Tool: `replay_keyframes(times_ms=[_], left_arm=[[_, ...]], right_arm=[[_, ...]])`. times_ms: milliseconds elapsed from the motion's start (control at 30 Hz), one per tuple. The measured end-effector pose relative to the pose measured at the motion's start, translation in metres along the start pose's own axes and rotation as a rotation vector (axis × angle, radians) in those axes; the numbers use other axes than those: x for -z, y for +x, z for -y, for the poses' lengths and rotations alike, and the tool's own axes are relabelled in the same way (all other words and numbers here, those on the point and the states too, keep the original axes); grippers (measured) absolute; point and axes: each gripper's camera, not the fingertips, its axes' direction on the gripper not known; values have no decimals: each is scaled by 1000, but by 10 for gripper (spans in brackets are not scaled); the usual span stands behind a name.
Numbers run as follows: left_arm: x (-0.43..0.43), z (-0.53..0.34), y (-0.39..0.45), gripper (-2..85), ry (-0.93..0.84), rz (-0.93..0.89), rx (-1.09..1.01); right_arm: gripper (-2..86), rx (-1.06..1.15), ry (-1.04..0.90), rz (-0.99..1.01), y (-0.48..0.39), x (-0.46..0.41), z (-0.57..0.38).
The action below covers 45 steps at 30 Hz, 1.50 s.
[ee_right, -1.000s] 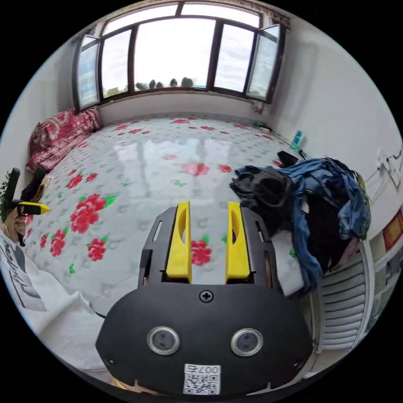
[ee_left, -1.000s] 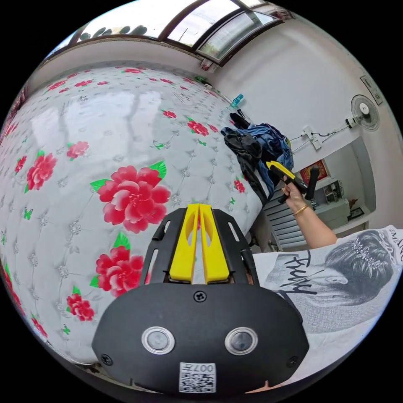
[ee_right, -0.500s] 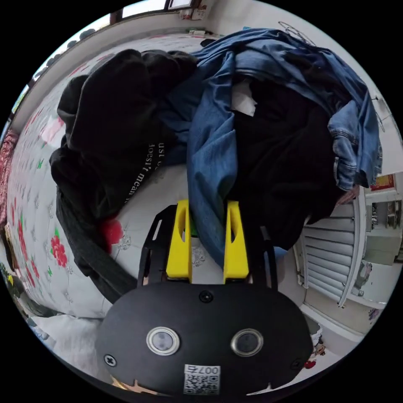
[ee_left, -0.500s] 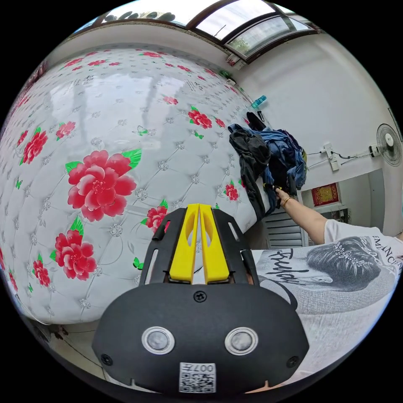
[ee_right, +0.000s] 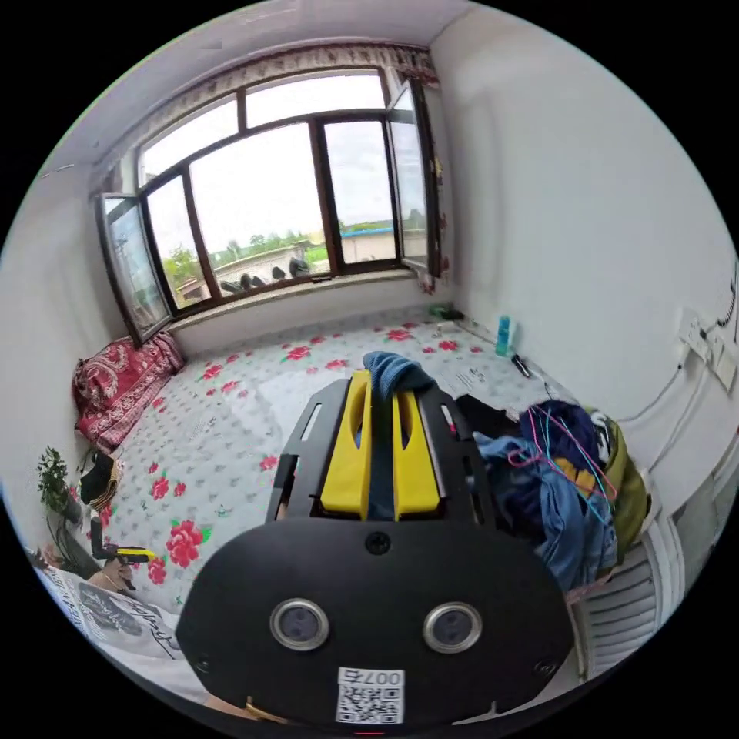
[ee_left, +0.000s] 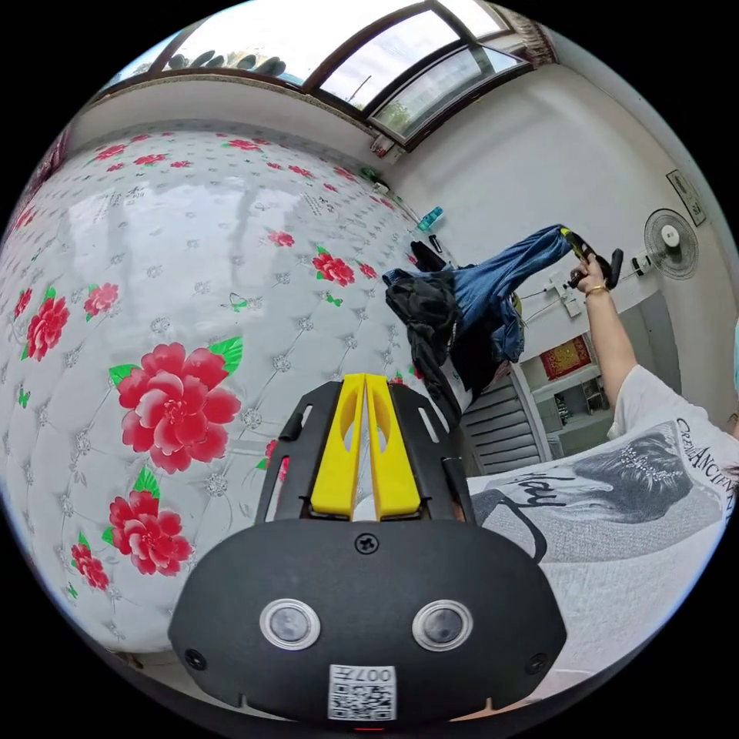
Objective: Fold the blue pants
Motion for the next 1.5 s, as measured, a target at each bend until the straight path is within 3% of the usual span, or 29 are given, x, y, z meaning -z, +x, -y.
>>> replay_keyframes(times_ms=[233, 300, 467, 633, 733, 800, 967, 1033, 1100, 1333, 1500], left_arm=[[43, -35, -28, -8, 81, 20, -53], [62, -50, -43, -4, 130, 20, -41], [107, -72, -60, 47, 228, 77, -75], [154, -96, -79, 116, 295, 205, -88], [175, -122, -105, 131, 315, 244, -41], [185, -148, -133, 130, 300, 245, 40], [190, -192, -178, 116, 235, 216, 218], [185, -195, -185, 111, 197, 186, 256], [172, -185, -184, 97, 124, 177, 264], [129, -120, -141, 60, 73, 179, 214], [91, -79, -85, 48, 157, 190, 303]], right_arm=[[5, 394, 294, 93, -274, 128, 139], [5, 515, 375, 217, -374, 170, 154], [5, 635, 492, 550, -523, 230, 145], [6, 685, 371, 811, -604, 208, 100], [6, 670, 178, 976, -619, 146, 35], [7, 601, -75, 1055, -621, 66, -42], [17, 405, -578, 962, -598, -95, -266], [26, 291, -674, 941, -580, -119, -332], [45, 275, -721, 774, -567, -121, -377], [90, 347, -566, 349, -481, -104, -329], [112, 223, -543, 14, -357, -155, -288]])
